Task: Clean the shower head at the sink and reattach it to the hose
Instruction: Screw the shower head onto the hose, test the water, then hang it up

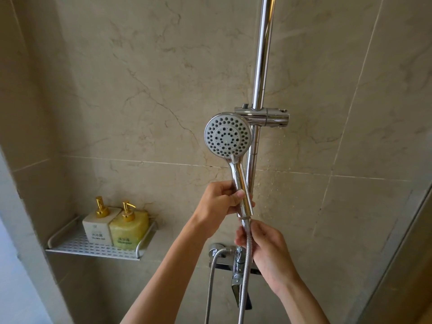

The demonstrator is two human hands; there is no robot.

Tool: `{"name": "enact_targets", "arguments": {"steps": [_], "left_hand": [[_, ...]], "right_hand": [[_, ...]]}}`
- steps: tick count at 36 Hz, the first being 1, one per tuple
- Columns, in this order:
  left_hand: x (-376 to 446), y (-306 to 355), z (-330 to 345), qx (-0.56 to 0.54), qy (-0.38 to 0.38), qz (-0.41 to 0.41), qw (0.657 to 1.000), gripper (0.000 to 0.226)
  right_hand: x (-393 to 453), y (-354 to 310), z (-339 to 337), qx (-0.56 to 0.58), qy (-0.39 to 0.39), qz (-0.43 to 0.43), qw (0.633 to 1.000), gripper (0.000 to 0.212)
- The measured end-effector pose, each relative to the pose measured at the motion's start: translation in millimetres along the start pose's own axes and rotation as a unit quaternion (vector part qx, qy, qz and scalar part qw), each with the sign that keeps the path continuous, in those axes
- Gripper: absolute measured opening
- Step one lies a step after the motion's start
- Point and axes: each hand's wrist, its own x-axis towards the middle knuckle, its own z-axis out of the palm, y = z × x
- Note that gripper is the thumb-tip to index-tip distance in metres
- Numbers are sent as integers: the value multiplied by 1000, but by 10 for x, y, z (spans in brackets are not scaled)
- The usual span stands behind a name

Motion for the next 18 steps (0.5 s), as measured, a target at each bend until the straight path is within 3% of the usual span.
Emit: {"name": "enact_targets", "arguments": {"steps": [7,11,18], "left_hand": [[-12,-8,10,5,-2,-3,1000,18],[-24,-28,14,-2,-5,-6,1000,17],[-26,-40,29,6,3,-7,1000,12]], "right_hand": [[-26,-66,14,14,-44,26,999,29],[-12,-42,6,-54,-23,23,998,58],[5,-14,12,-78,-12,14,997,22]]}}
